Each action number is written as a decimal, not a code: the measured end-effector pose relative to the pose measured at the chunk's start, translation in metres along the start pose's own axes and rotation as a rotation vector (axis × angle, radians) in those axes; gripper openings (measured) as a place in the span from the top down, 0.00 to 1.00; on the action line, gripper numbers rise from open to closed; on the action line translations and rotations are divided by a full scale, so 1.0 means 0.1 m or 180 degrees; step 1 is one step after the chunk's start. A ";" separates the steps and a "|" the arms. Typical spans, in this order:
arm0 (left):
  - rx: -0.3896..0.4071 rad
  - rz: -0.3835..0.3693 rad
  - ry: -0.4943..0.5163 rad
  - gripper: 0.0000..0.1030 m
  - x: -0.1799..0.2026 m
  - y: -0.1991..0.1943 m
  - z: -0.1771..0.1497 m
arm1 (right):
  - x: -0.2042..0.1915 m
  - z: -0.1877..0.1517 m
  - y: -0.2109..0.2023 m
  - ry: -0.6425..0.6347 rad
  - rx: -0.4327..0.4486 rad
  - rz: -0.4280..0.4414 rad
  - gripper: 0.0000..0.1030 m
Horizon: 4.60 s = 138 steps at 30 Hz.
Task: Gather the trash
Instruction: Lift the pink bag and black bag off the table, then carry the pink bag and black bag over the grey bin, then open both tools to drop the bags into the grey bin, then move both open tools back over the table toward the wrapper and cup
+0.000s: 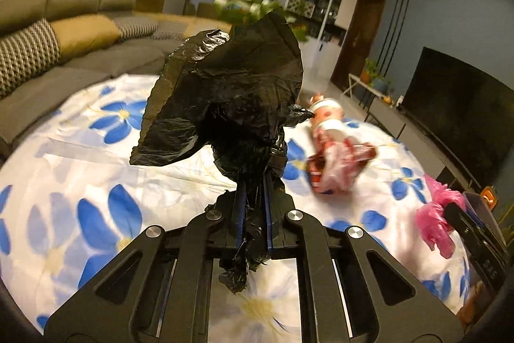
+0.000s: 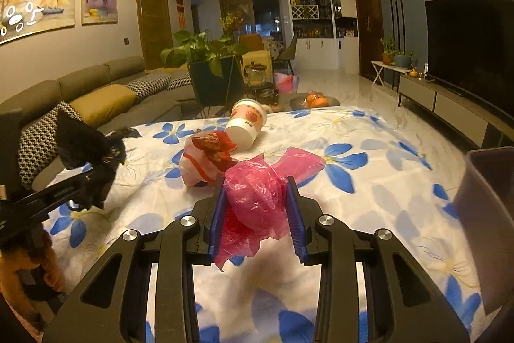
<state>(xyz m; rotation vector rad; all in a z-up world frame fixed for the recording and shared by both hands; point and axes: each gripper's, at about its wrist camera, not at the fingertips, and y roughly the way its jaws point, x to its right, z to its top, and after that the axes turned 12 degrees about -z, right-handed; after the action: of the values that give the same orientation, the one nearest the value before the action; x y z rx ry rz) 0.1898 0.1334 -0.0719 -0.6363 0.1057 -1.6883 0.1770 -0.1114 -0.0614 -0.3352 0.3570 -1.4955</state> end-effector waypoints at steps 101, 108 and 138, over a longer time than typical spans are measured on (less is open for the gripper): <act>-0.0733 -0.2079 0.1484 0.91 4.02 0.99 -0.91 | 2.69 -0.12 -0.85 0.0755 0.0635 -0.1738 0.64; -0.0760 -0.2111 0.1468 0.90 4.01 1.05 -0.89 | 2.68 -0.12 -0.84 0.0773 0.0626 -0.1717 0.64; -0.0258 -0.1558 0.1149 0.18 3.28 0.70 -0.72 | 2.52 -0.13 -0.99 0.0874 0.0741 -0.1710 0.28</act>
<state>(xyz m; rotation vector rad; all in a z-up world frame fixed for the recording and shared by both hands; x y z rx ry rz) 0.1912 -0.2088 -0.0469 -0.4288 0.2952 -2.2731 0.0930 -0.3679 -0.0361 -0.0336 0.3179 -2.0989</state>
